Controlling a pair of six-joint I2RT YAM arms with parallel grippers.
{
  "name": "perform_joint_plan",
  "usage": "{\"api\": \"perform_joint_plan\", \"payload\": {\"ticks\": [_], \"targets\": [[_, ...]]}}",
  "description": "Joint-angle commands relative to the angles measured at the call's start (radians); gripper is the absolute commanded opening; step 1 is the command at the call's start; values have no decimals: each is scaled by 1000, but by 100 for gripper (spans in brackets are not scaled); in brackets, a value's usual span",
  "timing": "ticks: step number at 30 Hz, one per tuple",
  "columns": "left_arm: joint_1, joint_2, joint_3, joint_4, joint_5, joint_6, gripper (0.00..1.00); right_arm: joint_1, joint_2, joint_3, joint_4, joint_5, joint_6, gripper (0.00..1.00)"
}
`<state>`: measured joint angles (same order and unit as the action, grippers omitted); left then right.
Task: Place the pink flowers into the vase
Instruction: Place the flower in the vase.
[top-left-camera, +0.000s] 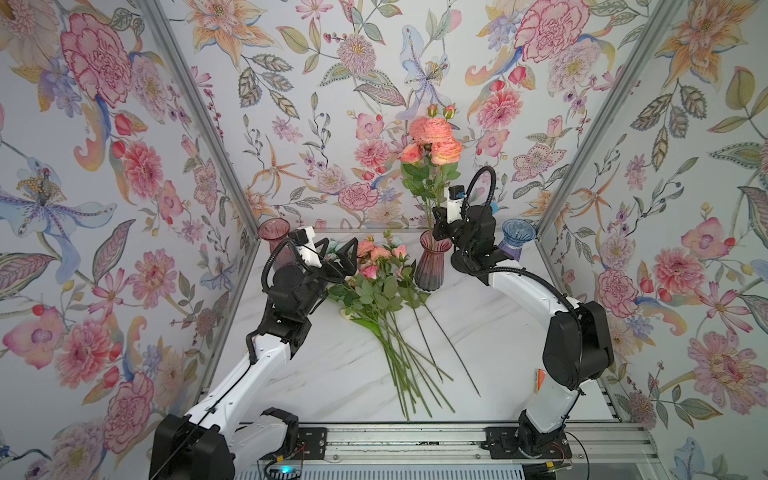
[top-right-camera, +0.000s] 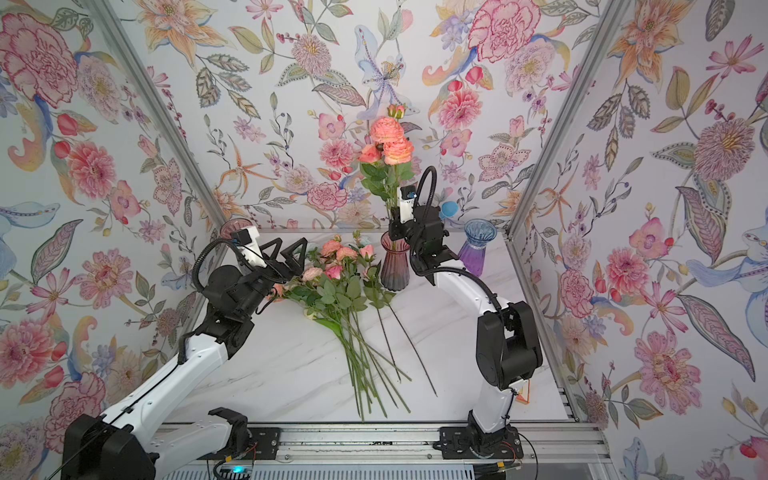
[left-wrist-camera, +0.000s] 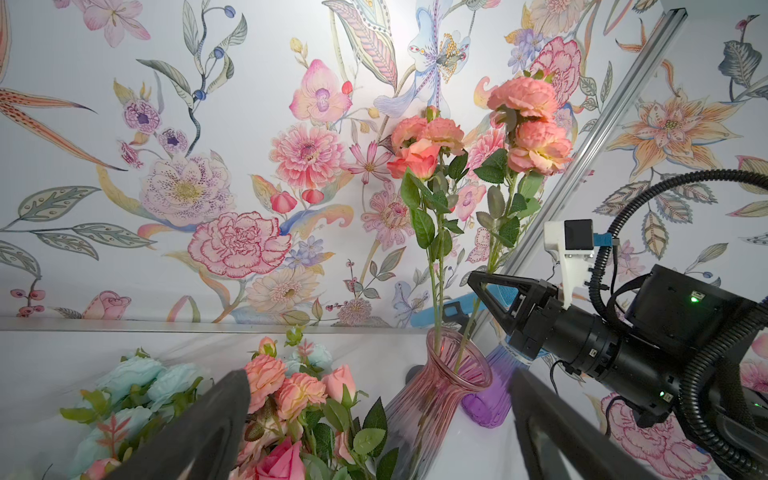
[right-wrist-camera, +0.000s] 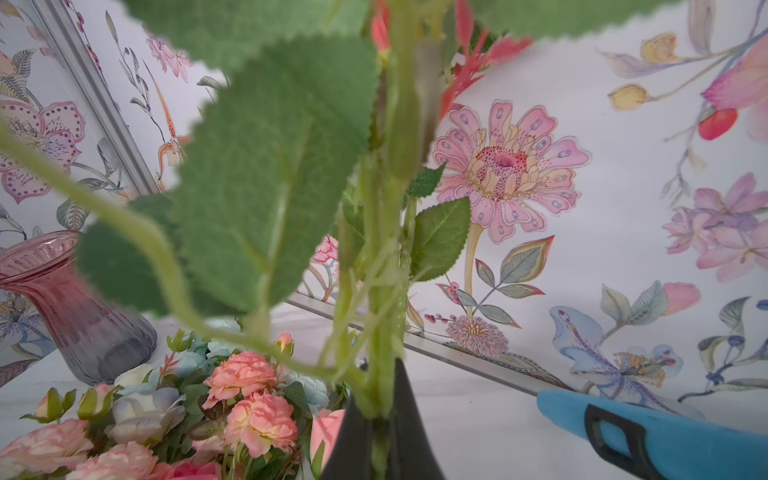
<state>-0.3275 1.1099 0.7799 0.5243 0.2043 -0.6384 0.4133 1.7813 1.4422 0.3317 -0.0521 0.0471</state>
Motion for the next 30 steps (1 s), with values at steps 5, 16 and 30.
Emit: {"api": "perform_joint_plan", "payload": {"ticks": [5, 16, 30], "targets": [[8, 3, 16, 33, 0, 27, 100, -8, 0, -50, 45, 5, 25, 4], [12, -7, 4, 33, 3, 43, 100, -7, 35, -65, -32, -5, 33, 25], [17, -15, -7, 42, 4, 33, 100, 8, -57, -60, -110, 25, -11, 74]]}}
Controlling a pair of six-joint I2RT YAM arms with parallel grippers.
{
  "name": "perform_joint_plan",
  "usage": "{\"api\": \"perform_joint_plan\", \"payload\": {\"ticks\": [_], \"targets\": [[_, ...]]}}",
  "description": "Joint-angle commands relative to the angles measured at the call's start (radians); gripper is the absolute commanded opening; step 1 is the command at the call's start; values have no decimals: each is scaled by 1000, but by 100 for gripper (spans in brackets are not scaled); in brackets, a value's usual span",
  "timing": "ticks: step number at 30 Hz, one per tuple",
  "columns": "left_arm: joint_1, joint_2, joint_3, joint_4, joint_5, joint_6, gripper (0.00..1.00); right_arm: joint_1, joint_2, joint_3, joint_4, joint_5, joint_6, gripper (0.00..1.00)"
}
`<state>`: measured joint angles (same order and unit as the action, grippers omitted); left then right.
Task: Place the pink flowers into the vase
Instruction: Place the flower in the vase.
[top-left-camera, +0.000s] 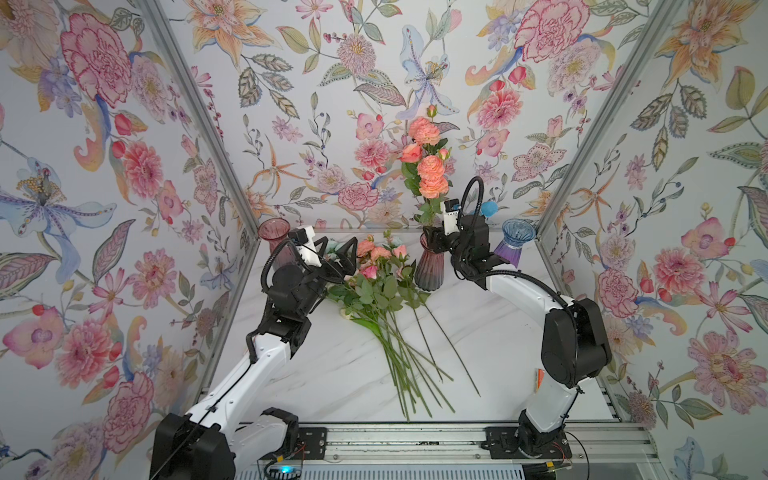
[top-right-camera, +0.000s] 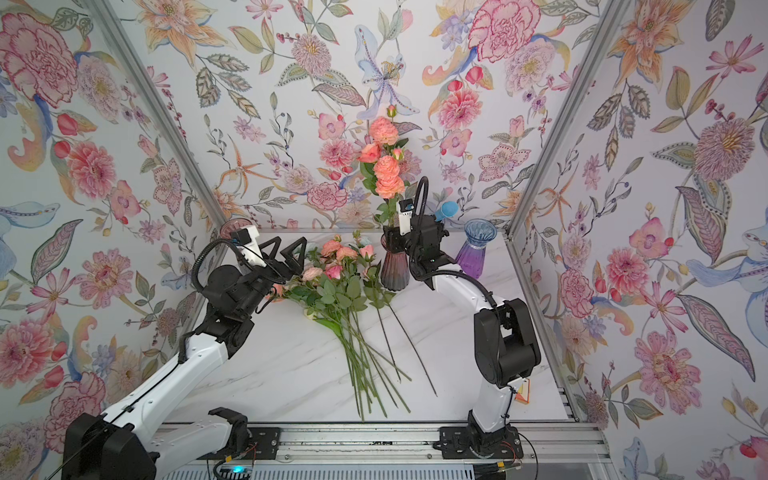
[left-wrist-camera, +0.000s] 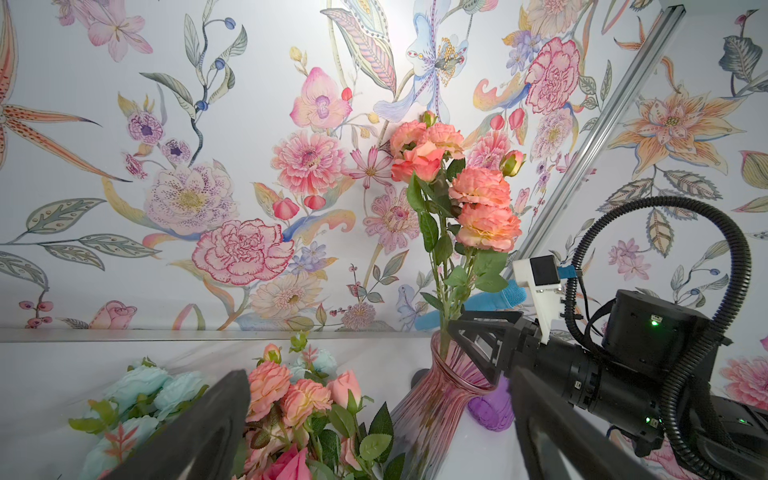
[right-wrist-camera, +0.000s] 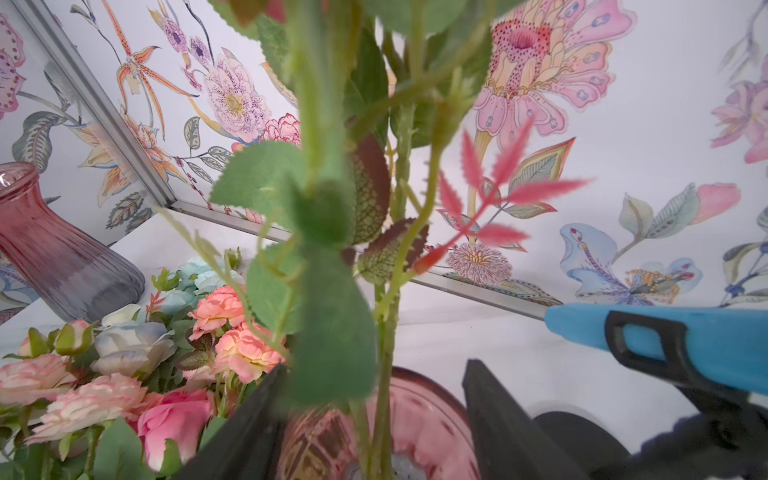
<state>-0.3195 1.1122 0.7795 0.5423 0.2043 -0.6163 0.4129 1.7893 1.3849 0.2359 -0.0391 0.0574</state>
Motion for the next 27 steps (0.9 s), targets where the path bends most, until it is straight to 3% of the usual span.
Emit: {"api": "perform_joint_plan", "payload": {"ticks": [1, 4, 7, 18, 27], "targets": [[9, -17, -6, 26, 6, 9, 100, 10, -78, -7, -18, 15, -26, 78], [9, -15, -5, 28, 10, 6, 100, 13, -107, -13, -30, 21, -33, 91], [9, -15, -2, 27, 15, 5, 100, 12, -130, -22, -33, 34, -41, 99], [11, -44, -2, 5, 10, 16, 100, 22, -252, -69, -105, 32, -53, 99], [13, -46, -20, -2, -15, 21, 100, 214, -344, -234, -200, -114, -120, 99]]}}
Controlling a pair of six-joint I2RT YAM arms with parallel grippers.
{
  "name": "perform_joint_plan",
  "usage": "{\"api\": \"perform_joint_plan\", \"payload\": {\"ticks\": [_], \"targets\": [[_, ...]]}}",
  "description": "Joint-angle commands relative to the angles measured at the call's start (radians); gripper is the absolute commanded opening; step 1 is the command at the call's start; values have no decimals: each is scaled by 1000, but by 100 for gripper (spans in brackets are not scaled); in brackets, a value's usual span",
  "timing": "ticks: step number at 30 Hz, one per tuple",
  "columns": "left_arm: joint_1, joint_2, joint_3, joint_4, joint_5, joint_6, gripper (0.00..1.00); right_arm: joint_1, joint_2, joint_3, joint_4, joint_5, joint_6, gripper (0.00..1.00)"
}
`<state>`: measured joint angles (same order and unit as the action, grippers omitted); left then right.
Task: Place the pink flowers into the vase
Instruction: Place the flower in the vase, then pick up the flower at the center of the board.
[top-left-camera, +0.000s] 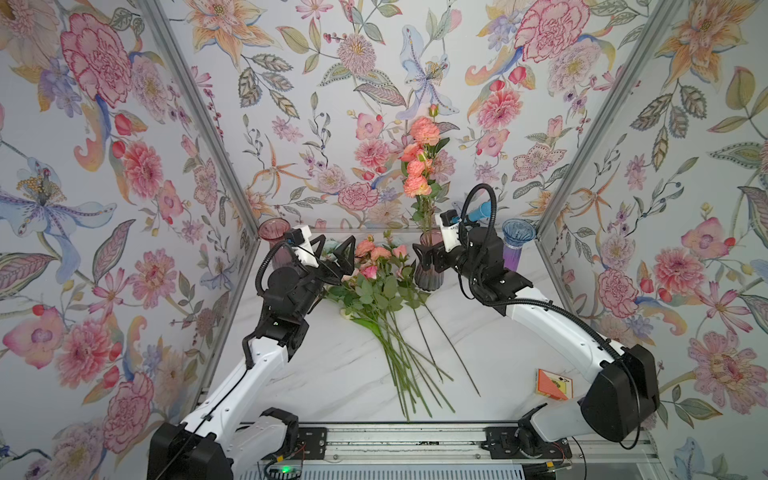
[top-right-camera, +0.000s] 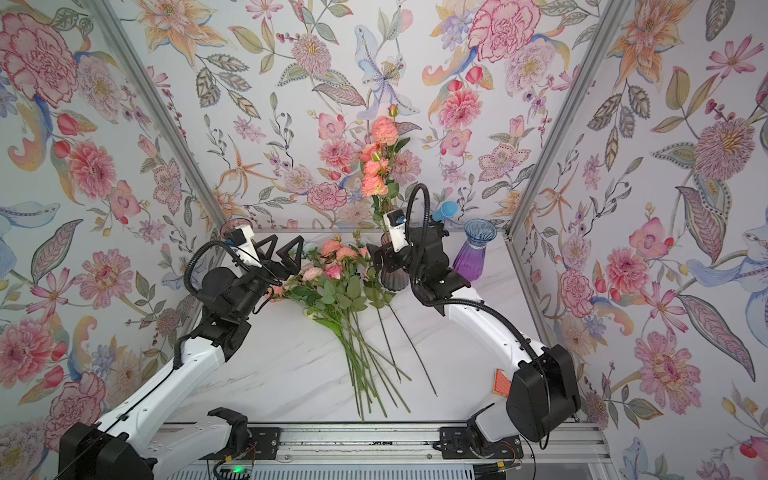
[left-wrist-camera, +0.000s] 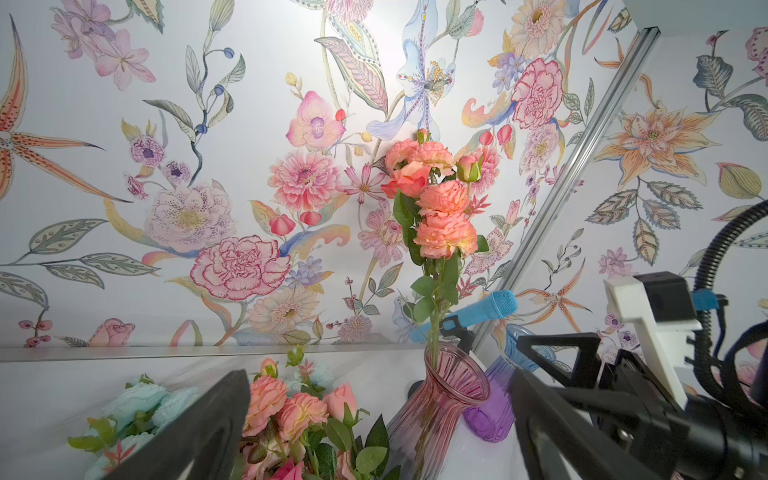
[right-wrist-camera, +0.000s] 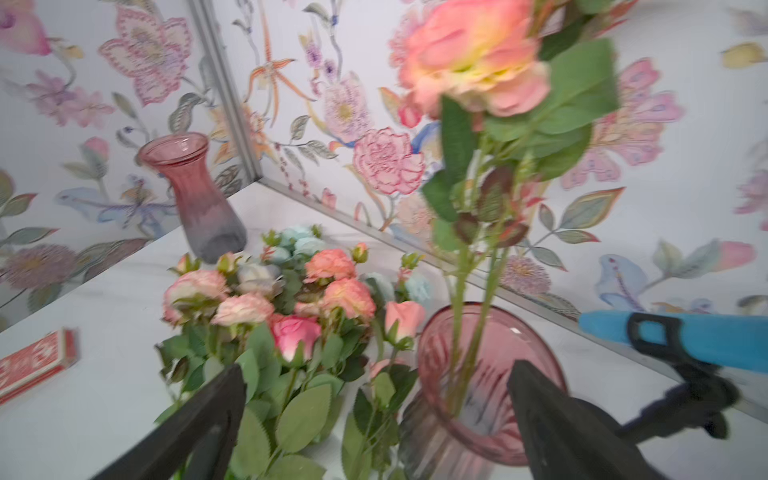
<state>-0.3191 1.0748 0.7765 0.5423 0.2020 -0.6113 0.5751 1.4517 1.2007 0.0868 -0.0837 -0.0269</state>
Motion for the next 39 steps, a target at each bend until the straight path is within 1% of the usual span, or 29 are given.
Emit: {"api": "perform_joint_plan", "payload": {"ticks": [1, 3, 7, 11, 13, 22, 24, 27, 32, 36, 39], "targets": [[14, -8, -19, -1, -17, 15, 100, 66, 1, -62, -55, -73, -38, 100], [16, -11, -23, -1, -22, 13, 100, 129, 28, -89, -53, -88, -40, 99], [19, -20, -27, -14, -29, 12, 100, 192, 98, -126, -41, -101, -28, 98], [23, -39, -44, -20, -34, 10, 100, 230, 170, -131, -24, -98, -8, 83], [23, -45, -51, -24, -37, 10, 100, 240, 206, -123, -24, -101, 2, 77], [26, -50, -65, -26, -35, 5, 100, 255, 350, -73, -26, -63, 25, 57], [26, -52, -66, -26, -35, 6, 100, 255, 381, -53, -38, -60, 27, 51], [27, -52, -68, -26, -36, 5, 100, 257, 416, -31, -44, -59, 27, 45], [29, -55, -76, -25, -35, 5, 100, 259, 462, 1, -60, -40, 33, 31], [32, -61, -83, -26, -35, 7, 100, 259, 488, 20, -67, -38, 36, 25], [35, -63, -88, -27, -33, 6, 100, 258, 500, 33, -77, -35, 36, 24]]}}
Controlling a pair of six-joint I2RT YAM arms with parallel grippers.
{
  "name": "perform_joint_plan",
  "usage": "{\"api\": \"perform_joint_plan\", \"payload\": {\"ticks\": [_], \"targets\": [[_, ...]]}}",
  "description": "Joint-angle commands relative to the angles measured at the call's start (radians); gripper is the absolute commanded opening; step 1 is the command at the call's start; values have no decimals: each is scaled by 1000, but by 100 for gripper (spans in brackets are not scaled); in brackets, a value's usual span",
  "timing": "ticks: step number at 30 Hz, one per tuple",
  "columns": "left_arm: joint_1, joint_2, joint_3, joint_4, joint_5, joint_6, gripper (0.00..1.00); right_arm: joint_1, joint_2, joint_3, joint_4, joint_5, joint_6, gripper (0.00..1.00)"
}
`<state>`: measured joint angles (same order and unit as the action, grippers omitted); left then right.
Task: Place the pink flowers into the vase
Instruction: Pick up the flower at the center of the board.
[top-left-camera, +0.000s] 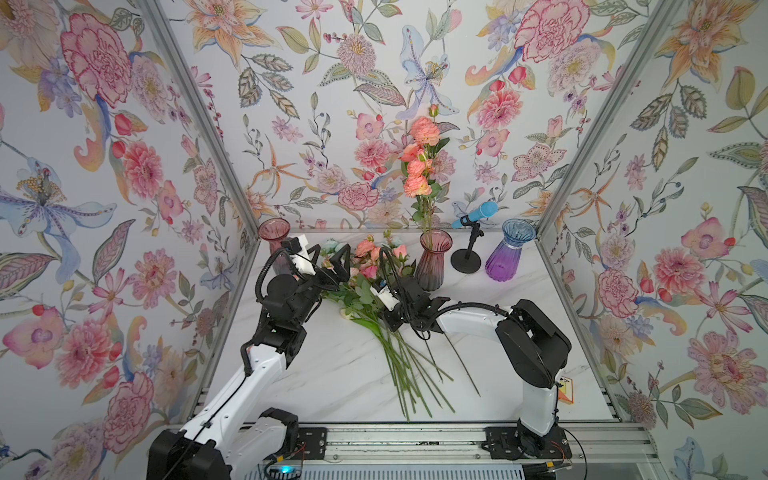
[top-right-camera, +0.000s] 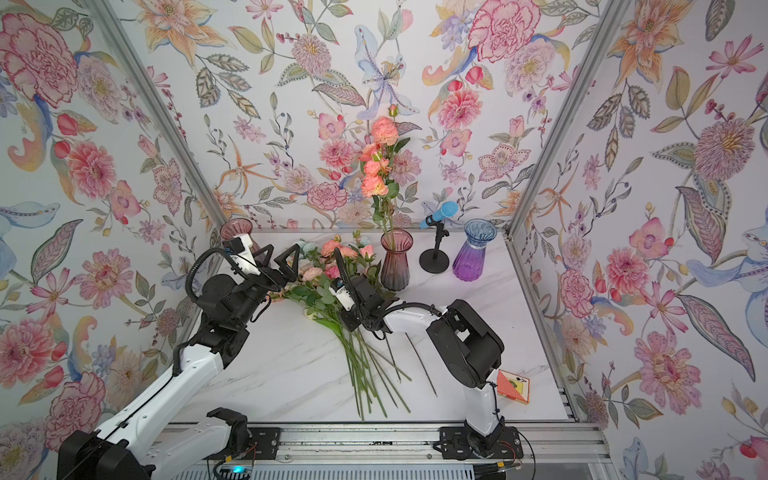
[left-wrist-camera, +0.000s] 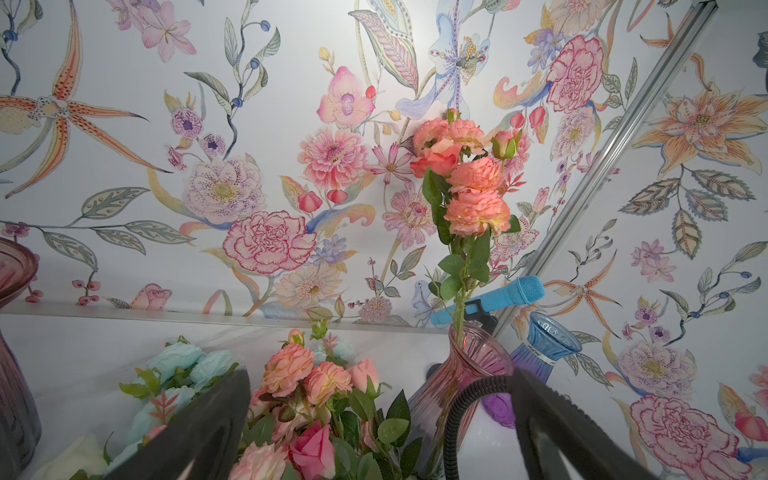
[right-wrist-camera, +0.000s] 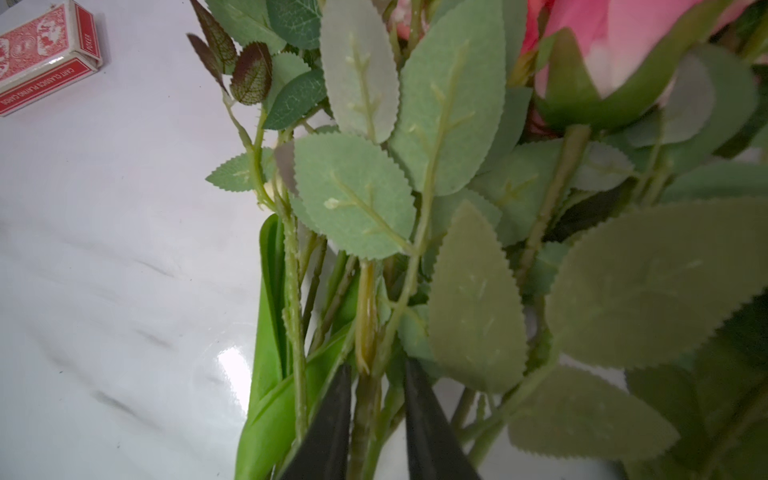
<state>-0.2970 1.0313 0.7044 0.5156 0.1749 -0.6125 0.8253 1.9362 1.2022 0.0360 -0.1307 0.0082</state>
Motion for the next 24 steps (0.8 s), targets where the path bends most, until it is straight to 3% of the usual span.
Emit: {"api": "perform_joint_plan", "payload": {"ticks": [1, 4, 11, 24], "targets": [[14, -20, -17, 1, -6, 8, 100, 8, 19, 34, -30, 14, 1, 24], [17, -24, -22, 2, -5, 7, 100, 7, 26, 44, -38, 13, -1, 24], [24, -28, -29, 8, -2, 2, 100, -4, -2, 56, -52, 26, -4, 8], [27, 0, -31, 32, 14, -30, 100, -52, -135, 63, -63, 67, -32, 4]]}}
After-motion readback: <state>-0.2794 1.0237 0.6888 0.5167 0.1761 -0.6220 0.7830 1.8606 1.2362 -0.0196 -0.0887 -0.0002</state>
